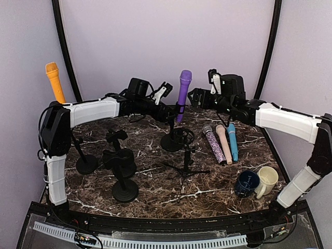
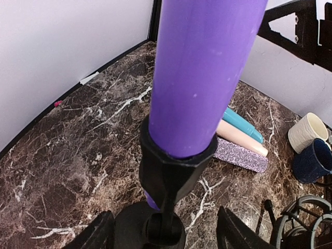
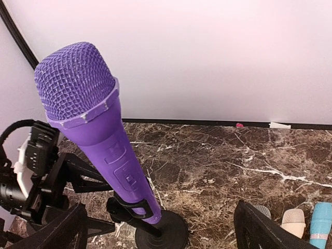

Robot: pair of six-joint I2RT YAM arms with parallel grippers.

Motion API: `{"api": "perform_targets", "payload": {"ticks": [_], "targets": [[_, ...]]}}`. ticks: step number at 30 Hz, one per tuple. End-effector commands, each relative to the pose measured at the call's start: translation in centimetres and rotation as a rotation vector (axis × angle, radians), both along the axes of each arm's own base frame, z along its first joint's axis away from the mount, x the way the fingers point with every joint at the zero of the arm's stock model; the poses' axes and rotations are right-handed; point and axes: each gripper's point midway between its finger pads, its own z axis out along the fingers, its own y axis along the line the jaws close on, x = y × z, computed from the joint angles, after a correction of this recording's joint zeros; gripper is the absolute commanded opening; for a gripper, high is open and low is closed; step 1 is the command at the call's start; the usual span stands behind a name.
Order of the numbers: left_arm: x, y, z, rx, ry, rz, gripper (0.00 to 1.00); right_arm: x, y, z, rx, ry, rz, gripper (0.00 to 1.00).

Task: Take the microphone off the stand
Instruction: Hold the microphone stand with the microphone at the center of the board, then remove the microphone from the microphone stand.

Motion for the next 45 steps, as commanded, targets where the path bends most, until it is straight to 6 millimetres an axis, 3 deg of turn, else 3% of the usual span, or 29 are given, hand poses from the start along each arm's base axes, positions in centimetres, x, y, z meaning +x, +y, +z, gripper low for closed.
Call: {"api": "perform_targets", "payload": {"ticks": [1, 6, 12, 18, 26, 33, 36, 45], "targets": [[0.2, -0.5, 1.1, 0.015, -0.037, -0.027, 0.67, -0.3, 2.3, 2.3, 0.065, -0.030, 0.130, 0.98], [0.1, -0.9, 0.9, 0.020, -0.059, -0.050, 0.59, 0.5, 2.8, 2.2, 0.064, -0.027, 0.134, 0.98], [-0.1, -1.0, 0.5, 0.030, -0.064, -0.055, 0.39, 1.3, 3.4, 1.7, 0.053, -0.020, 0.133, 0.99], [-1.2, -1.1, -1.5, 0.094, -0.073, -0.087, 0.22, 1.8, 3.7, 1.7, 0.061, -0.036, 0.135, 0.98], [-2.2, 0.2, -4.1, 0.145, -0.047, -0.069, 0.15, 2.3, 3.8, 1.3, 0.057, -0.078, 0.124, 0.99], [-2.6, 0.5, -5.0, 0.161, -0.034, -0.076, 0.14, 2.6, 5.5, 1.5, 0.075, -0.120, 0.187, 0.96], [-2.6, 0.5, -4.9, 0.157, -0.037, -0.078, 0.13, 2.8, 5.9, 1.4, 0.065, -0.143, 0.188, 0.89], [-2.7, 0.3, -4.8, 0.147, -0.033, -0.082, 0.13, 3.2, 7.1, 2.5, -0.014, -0.264, 0.145, 0.54]]}}
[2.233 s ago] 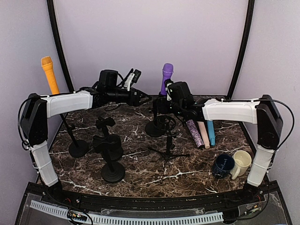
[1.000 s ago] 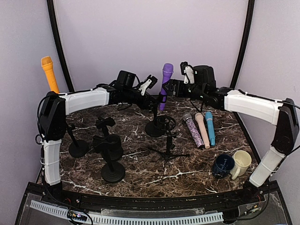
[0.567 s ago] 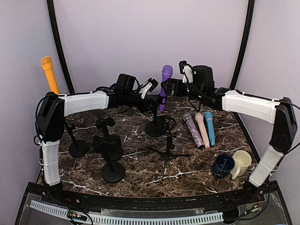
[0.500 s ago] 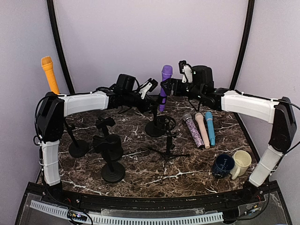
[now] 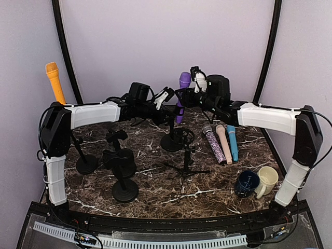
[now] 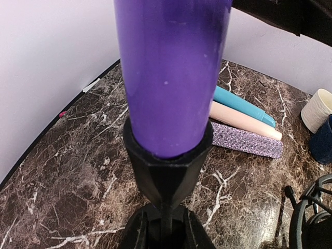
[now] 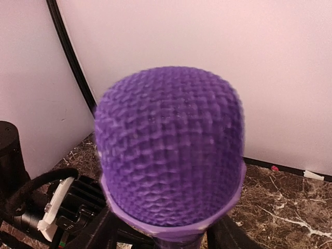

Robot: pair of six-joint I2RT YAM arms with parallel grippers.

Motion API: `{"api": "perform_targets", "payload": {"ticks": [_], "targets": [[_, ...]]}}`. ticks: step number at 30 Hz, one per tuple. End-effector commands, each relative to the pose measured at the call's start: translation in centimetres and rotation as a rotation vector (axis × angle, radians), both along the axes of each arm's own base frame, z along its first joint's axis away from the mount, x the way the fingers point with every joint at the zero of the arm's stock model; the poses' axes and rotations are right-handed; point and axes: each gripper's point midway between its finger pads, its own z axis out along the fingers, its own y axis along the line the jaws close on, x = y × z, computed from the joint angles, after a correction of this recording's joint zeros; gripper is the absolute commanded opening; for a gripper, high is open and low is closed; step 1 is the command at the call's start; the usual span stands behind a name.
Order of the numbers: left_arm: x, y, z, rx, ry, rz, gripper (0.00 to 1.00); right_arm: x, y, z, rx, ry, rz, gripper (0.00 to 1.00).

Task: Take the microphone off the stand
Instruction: Remove the microphone from the microphone stand.

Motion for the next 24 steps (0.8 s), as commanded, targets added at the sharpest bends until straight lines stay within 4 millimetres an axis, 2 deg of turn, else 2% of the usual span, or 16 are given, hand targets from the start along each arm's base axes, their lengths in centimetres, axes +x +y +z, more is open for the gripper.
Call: {"api": "perform_targets", "payload": {"ticks": [1, 6, 10, 16, 19, 24], "targets": [[-2.0, 0.9, -2.8, 0.078, 0.090, -0.017, 0.13, 0.9, 1.1, 2.0, 0.003, -0.091, -0.010, 0.49], [-2.0, 1.0, -3.0, 0.081, 0.095, -0.011, 0.12, 0.9, 0.7, 2.7, 0.038, -0.082, -0.040, 0.22], [-2.1, 1.1, -3.1, 0.087, 0.096, -0.013, 0.07, 0.4, -0.7, 4.6, 0.093, -0.104, -0.083, 0.00], [-2.0, 1.2, -3.2, 0.095, 0.095, -0.006, 0.06, 0.0, -2.0, 7.0, 0.125, -0.132, -0.127, 0.00], [-2.0, 1.2, -3.4, 0.099, 0.100, -0.005, 0.06, -1.2, -1.6, 7.9, 0.084, -0.208, -0.074, 0.00], [-2.0, 1.2, -3.3, 0.102, 0.114, -0.005, 0.03, -2.5, 0.2, 7.1, 0.013, -0.208, 0.051, 0.00]]}}
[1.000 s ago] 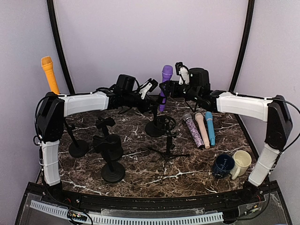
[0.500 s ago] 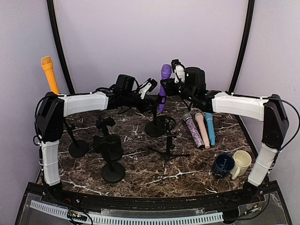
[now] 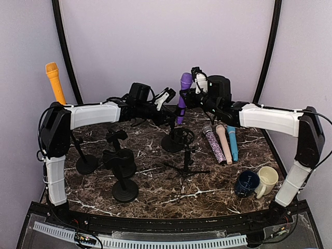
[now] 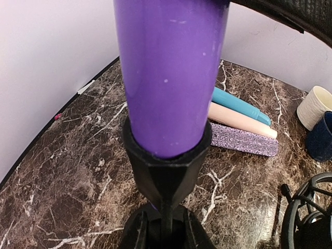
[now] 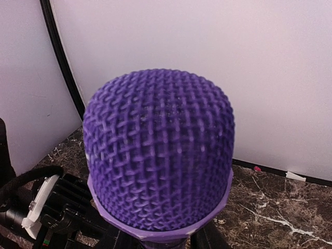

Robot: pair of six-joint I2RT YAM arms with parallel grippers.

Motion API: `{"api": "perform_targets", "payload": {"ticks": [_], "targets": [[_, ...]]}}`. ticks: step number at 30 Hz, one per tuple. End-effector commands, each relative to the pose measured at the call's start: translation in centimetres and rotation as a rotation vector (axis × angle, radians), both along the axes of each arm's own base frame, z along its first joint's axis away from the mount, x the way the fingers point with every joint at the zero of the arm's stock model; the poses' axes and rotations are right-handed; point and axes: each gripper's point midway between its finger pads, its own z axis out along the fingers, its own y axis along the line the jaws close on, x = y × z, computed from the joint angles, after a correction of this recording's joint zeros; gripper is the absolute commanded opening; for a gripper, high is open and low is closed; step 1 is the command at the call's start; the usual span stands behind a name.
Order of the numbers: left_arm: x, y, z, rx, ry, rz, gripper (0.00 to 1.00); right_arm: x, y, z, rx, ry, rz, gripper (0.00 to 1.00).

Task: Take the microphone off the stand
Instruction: Remove the microphone from the microphone stand.

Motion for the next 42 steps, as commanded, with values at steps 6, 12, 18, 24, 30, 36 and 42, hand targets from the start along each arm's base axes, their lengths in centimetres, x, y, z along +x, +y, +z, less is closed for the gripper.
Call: {"api": "perform_targets", "payload": {"ticks": [6, 12, 18, 24, 30, 36, 42], "targets": [[-1.9, 1.1, -3.2, 0.101, 0.118, -0.011, 0.01, -3.5, 1.7, 6.9, 0.107, -0.123, 0.212, 0.00], [-1.6, 1.3, -3.7, 0.127, 0.119, -0.004, 0.00, -3.6, 1.0, 8.0, 0.179, -0.102, 0.216, 0.00], [-1.7, 1.3, -3.9, 0.132, 0.118, -0.006, 0.00, -3.1, -0.1, 9.3, 0.223, -0.103, 0.165, 0.00], [-1.8, 1.4, -4.3, 0.145, 0.125, -0.004, 0.00, -2.7, -0.7, 9.6, 0.235, -0.086, 0.120, 0.00], [-1.8, 1.7, -4.4, 0.158, 0.123, -0.004, 0.00, -2.3, -1.9, 10.0, 0.242, -0.082, 0.049, 0.00], [-1.5, 1.5, -4.0, 0.152, 0.107, -0.006, 0.00, -1.0, -3.8, 9.7, 0.231, -0.033, -0.097, 0.00], [-1.5, 1.3, -4.3, 0.161, 0.102, -0.013, 0.00, -0.1, -5.3, 9.5, 0.240, 0.004, -0.222, 0.00]]}}
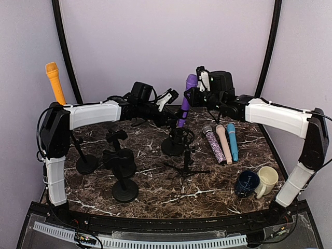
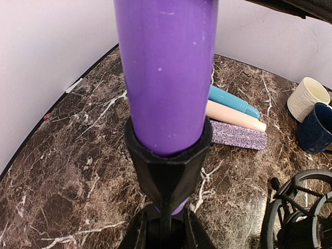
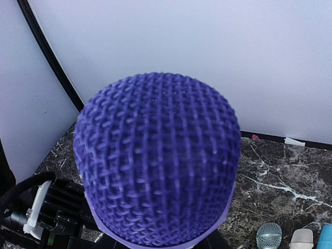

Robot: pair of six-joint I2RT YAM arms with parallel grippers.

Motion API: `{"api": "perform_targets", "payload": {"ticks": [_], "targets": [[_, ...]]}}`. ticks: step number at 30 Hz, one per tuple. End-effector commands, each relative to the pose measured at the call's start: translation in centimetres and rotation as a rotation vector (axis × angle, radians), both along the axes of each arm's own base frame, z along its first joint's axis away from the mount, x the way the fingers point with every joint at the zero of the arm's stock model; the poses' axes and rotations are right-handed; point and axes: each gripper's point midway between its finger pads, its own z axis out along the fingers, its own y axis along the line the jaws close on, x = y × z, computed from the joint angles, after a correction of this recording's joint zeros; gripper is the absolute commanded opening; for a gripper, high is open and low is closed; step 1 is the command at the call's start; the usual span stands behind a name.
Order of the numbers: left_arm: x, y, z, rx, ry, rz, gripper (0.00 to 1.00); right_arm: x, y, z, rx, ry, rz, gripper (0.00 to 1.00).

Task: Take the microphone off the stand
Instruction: Remove the microphone from the microphone stand.

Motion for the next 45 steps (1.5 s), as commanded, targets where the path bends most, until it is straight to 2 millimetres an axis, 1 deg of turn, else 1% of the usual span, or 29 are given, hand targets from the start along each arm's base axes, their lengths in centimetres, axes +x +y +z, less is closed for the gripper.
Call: {"api": "perform_targets", "payload": {"ticks": [1, 7, 10, 17, 24, 28, 30, 36, 45], "targets": [[-0.2, 1.8, -4.5, 0.130, 0.089, 0.031, 0.00, 0.8, -3.5, 9.5, 0.198, -0.153, -0.192, 0.00], [-0.2, 1.8, -4.7, 0.136, 0.089, 0.032, 0.00, 1.5, -4.2, 8.9, 0.197, -0.125, -0.271, 0.00], [-0.1, 1.9, -4.7, 0.137, 0.086, 0.033, 0.00, 1.6, -4.6, 9.0, 0.194, -0.132, -0.294, 0.00], [-0.1, 1.8, -4.9, 0.142, 0.085, 0.028, 0.00, 1.2, -4.0, 10.3, 0.195, -0.180, -0.242, 0.00], [-0.1, 1.9, -5.3, 0.152, 0.085, 0.028, 0.00, 1.0, -4.2, 11.4, 0.202, -0.207, -0.238, 0.00], [-0.1, 1.9, -5.5, 0.157, 0.084, 0.027, 0.00, 1.1, -4.7, 12.3, 0.214, -0.215, -0.255, 0.00], [-0.1, 1.9, -5.5, 0.159, 0.081, 0.025, 0.00, 1.2, -5.1, 12.4, 0.216, -0.210, -0.270, 0.00], [0.0, 2.0, -5.8, 0.165, 0.081, 0.025, 0.00, 1.9, -6.4, 12.0, 0.198, -0.182, -0.338, 0.00], [0.0, 2.0, -6.0, 0.173, 0.080, 0.023, 0.00, 2.2, -7.5, 12.0, 0.192, -0.178, -0.372, 0.00]]}}
